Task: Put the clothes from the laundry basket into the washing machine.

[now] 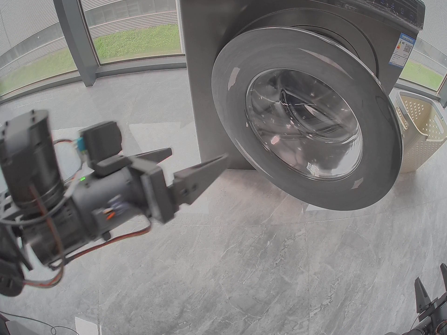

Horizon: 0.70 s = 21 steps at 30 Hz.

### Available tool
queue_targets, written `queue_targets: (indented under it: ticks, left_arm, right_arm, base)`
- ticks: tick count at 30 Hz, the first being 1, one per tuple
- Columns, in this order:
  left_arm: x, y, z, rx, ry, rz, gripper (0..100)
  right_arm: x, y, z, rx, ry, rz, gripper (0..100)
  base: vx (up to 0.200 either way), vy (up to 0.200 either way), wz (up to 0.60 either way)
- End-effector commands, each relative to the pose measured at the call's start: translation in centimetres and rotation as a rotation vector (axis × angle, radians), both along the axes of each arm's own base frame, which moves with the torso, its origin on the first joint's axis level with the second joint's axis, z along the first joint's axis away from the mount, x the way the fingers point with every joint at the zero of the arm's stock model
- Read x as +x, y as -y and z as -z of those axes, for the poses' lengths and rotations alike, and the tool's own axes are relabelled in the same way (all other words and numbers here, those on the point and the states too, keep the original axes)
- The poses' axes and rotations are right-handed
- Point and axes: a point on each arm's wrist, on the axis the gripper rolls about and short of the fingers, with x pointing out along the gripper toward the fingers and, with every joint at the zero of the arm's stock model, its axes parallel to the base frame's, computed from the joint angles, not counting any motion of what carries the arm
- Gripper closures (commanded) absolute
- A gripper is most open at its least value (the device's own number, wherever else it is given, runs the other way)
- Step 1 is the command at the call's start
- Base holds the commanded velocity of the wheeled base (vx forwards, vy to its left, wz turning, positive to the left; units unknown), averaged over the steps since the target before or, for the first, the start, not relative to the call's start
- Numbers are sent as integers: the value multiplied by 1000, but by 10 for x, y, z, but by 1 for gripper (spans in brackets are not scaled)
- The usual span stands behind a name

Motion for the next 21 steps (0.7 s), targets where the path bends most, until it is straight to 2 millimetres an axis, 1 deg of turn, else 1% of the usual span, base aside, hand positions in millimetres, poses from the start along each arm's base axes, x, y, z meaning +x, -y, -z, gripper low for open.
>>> queue_targets:
  ticks: [1, 3, 5, 10, 13, 14, 16, 19, 21]
  left_arm:
    - [-107, -117, 46, 56, 173, -94, 0]
    - [-113, -124, 52, 58, 179, -112, 0]
    - [-124, -134, 64, 59, 190, -138, 0]
    - [-141, -147, 76, 60, 222, -227, 0]
    - [-155, -155, 87, 64, 237, -309, 0]
    - [-156, -156, 89, 65, 236, -317, 0]
    - [-167, -160, 100, 69, 225, -347, 0]
    - [-177, -164, 119, 81, 195, -373, 0]
    - [-184, -165, 132, 84, 201, -423, 0]
  right_arm:
    - [-1, 0, 3, 0, 8, 0, 0]
    - [-1, 0, 3, 0, 8, 0, 0]
    - [-1, 0, 3, 0, 8, -1, 0]
    - [-1, 0, 3, 0, 8, 0, 0]
    - [-1, 0, 3, 0, 8, 0, 0]
    - [-1, 0, 3, 0, 8, 0, 0]
    - [-1, 0, 3, 0, 8, 0, 0]
    - [-1, 0, 3, 0, 8, 0, 0]
    - [-1, 0, 3, 0, 8, -1, 0]
  base:
    - [0, 0, 0]
    - [0, 0, 0]
    - [0, 0, 0]
    - [0, 0, 0]
    - [0, 0, 0]
    - [0, 0, 0]
    - [0, 0, 0]
    - [0, 0, 0]
    - [0, 0, 0]
